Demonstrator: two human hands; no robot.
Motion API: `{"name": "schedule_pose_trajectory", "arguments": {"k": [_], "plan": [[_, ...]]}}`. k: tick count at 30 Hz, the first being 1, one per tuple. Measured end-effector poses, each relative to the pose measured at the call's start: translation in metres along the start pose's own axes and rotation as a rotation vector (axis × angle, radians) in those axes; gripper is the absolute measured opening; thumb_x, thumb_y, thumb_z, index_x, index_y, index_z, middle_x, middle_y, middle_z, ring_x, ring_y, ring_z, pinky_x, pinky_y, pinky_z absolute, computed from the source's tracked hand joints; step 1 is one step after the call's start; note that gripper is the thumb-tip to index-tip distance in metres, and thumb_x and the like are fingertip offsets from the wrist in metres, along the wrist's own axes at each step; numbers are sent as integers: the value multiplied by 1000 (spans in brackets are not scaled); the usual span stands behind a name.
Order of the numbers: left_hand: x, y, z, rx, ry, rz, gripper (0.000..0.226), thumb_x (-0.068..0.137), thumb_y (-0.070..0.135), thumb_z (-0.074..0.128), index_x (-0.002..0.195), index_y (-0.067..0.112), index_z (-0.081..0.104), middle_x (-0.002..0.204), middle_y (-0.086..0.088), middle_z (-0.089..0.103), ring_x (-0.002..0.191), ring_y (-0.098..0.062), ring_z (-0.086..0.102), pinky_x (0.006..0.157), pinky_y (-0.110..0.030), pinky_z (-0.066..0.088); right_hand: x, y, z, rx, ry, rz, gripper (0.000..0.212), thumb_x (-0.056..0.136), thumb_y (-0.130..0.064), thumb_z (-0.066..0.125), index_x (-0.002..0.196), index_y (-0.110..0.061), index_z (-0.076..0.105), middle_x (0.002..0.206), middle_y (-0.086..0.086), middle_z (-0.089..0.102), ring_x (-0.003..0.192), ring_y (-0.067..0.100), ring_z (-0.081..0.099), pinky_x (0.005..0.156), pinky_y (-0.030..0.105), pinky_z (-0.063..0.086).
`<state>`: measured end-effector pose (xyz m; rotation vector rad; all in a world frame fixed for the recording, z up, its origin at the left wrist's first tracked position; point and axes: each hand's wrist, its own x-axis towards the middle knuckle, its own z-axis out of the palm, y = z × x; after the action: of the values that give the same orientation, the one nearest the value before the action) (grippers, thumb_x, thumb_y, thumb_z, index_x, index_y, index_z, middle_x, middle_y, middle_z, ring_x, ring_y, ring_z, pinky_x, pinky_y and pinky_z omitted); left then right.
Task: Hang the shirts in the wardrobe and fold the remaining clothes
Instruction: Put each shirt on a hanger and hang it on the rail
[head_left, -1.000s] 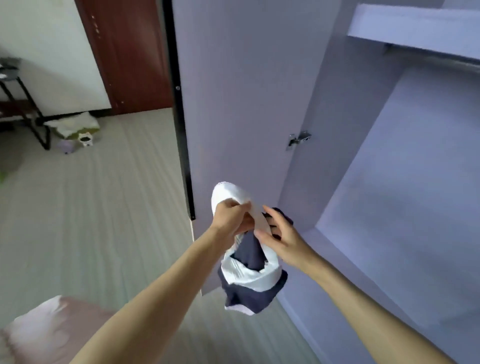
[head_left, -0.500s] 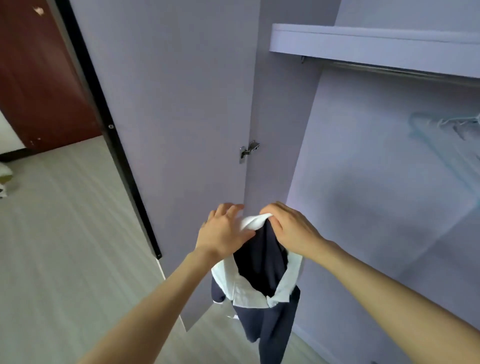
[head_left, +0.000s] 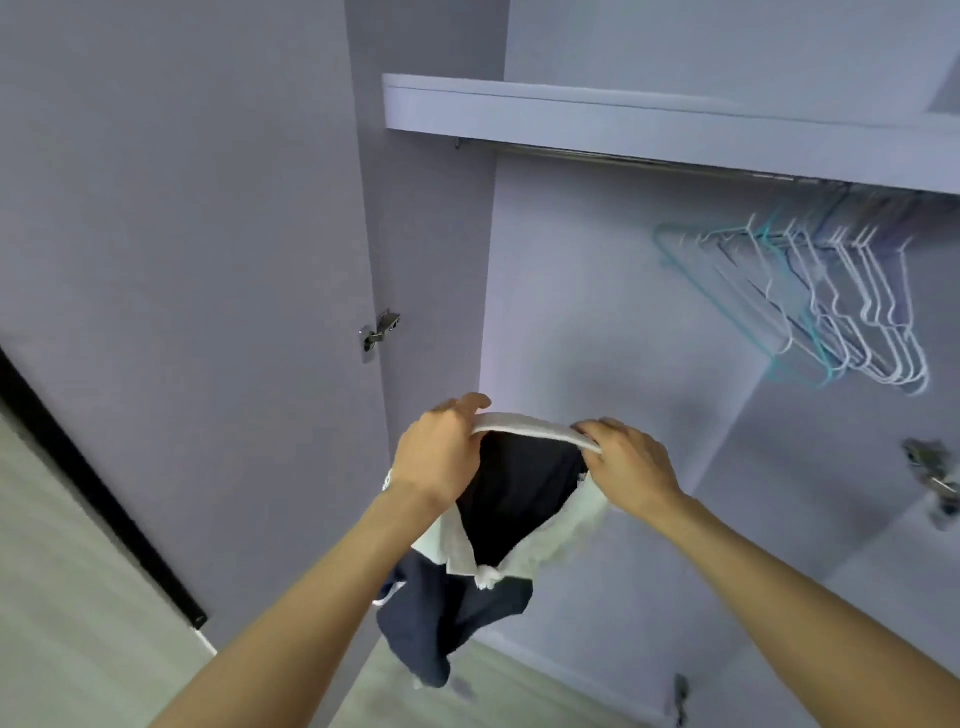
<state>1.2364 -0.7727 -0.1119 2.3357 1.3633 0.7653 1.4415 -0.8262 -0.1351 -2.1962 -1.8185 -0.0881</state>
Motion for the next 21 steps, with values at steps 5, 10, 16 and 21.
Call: {"name": "schedule_pose_trajectory", "arguments": {"k": [5, 10, 16, 21], "plan": [[48, 7, 16, 223, -12, 42, 47, 88, -1, 40, 130, 18, 48, 118, -7, 57, 95, -34, 59, 75, -40, 48, 19, 38, -20, 138, 272, 84, 43, 82, 4, 51, 118, -15, 63, 99, 11, 57, 76, 35, 60, 64, 35, 45], [116, 36, 55, -75, -292, -82, 31, 91, 4, 42, 112, 17, 61, 104, -8, 65, 95, -27, 59, 78, -31, 46, 52, 101, -31, 255, -149, 131, 32, 91, -5, 45, 109, -18, 68, 88, 4, 52, 88, 26, 55, 75, 30, 44], [197, 94, 78, -488, -351, -199, 23, 87, 13, 51, 98, 30, 62, 85, 9, 57, 74, -5, 51, 54, -19, 35, 95, 187, -65, 297, 397, 239, 31, 87, -11, 60, 117, -4, 63, 111, 14, 59, 108, 30, 54, 95, 36, 40], [240, 129, 99, -551, -327, -208, 22, 87, 14, 52, 102, 29, 60, 87, 15, 53, 75, 1, 45, 55, -18, 31, 150, 241, -75, 297, 312, 600, 52, 94, -20, 48, 139, 3, 33, 133, 23, 46, 124, 37, 42, 100, 41, 36]]}}
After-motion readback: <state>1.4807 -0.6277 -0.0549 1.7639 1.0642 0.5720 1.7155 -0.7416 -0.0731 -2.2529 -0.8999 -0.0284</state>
